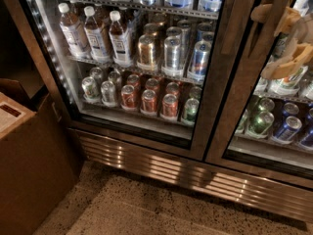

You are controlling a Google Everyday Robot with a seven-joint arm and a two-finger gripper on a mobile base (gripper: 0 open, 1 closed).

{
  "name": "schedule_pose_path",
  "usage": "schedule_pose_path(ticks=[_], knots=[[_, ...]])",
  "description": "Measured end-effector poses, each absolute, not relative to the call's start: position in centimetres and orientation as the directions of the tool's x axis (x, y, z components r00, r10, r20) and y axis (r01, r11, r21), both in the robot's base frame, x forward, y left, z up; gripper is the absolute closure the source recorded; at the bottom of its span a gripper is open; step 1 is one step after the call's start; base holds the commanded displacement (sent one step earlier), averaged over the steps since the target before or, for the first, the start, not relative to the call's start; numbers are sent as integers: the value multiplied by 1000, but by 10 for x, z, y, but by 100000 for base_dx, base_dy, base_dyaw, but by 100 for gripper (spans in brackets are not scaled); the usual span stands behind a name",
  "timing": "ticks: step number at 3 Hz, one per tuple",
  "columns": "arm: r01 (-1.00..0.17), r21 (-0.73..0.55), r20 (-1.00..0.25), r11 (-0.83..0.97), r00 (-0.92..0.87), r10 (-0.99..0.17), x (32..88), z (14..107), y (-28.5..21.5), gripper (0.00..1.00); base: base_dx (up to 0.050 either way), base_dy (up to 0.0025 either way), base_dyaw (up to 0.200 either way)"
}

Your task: Open right fridge door

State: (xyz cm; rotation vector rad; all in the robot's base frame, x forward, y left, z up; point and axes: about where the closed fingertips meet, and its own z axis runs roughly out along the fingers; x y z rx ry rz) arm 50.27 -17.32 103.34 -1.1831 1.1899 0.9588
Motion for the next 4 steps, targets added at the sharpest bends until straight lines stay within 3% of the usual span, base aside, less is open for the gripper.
schedule_pose_path(ticks=[1, 3, 4], knots=[[-974, -159, -987, 159, 153, -46, 495, 1033, -181, 19, 0, 0, 0], [-974, -159, -987, 159, 153, -46, 504, 1035, -198, 65, 0, 0, 0], [-974, -159, -987, 159, 153, -46, 534, 1036, -202, 100, -5003, 7, -61]])
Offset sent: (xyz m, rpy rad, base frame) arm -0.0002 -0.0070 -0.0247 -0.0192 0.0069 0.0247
